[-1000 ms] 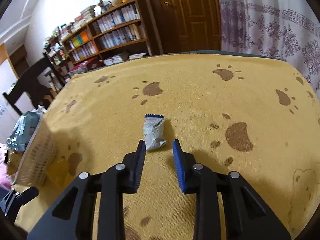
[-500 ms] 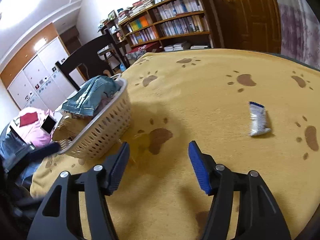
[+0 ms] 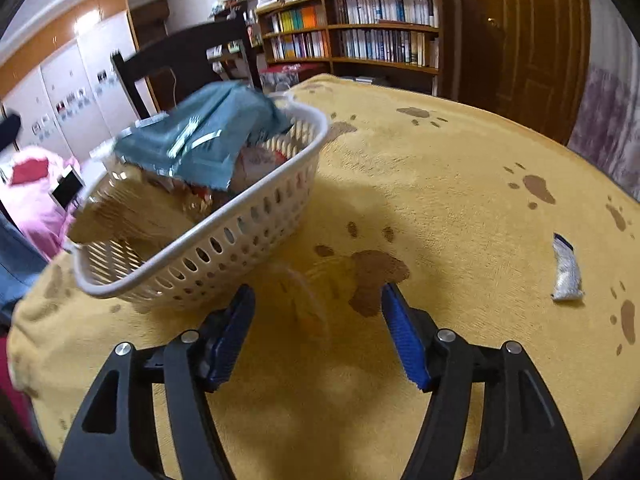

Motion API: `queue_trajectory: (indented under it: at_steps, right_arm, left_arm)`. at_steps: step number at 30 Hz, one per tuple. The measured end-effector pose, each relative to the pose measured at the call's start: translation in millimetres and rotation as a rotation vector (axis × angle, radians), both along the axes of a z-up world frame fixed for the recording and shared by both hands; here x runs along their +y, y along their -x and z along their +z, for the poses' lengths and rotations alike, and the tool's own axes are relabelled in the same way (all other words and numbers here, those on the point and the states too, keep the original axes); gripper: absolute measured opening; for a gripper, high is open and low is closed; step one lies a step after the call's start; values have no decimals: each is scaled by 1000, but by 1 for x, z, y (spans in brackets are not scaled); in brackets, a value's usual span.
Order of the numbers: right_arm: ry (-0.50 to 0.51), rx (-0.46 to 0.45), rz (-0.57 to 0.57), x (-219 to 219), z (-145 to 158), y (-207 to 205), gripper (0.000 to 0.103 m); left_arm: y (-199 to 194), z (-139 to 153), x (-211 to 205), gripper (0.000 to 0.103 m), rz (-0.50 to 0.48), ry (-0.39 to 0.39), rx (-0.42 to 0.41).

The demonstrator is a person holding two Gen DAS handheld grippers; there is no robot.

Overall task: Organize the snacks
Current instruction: 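Grasp the yellow jelly cup with the right tool, then grasp the silver wrapped candy with the left tool while right tool holds the yellow cup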

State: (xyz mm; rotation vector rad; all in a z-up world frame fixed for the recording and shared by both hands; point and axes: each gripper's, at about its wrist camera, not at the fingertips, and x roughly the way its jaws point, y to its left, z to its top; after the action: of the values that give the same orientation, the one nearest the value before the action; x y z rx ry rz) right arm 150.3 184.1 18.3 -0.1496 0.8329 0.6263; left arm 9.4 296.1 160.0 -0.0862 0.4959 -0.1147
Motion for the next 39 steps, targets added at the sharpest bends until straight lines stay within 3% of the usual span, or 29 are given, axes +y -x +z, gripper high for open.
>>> queue_trajectory:
  at_steps: [4, 5, 6, 10, 16, 24, 30, 32, 34, 39]
  right_arm:
    - [26, -13, -17, 10, 1, -3, 65]
    - [38, -10, -26, 11, 0, -4, 61]
    - [58, -1, -38, 12, -3, -6, 51]
    - [39, -2, -54, 1, 0, 0, 50]
    - [-7, -14, -121, -54, 11, 17, 49]
    - [-21, -31, -276, -155, 19, 43, 49]
    - [-54, -37, -406, -223, 15, 54, 48]
    - [-66, -44, -444, -237, 15, 54, 48]
    - [-61, -57, -476, -243, 15, 53, 37]
    - [-99, -51, -494, -254, 14, 50, 37]
  left_arm:
    - [-6, -3, 0, 83, 12, 14, 9]
    - [-6, -4, -1, 83, 14, 14, 13]
    - [-7, -5, -1, 83, 19, 11, 15]
    - [-10, -8, -4, 83, 34, 1, 26]
    - [-18, -17, -19, 83, 33, -36, 53]
    - [-48, -24, -85, 83, -65, -117, 78]
    - [-90, -44, -144, 80, -116, -144, 156]
    - [-106, -54, -160, 75, -125, -150, 187]
    - [-121, -63, -173, 72, -130, -156, 212]
    - [-163, -92, -203, 64, -140, -186, 279]
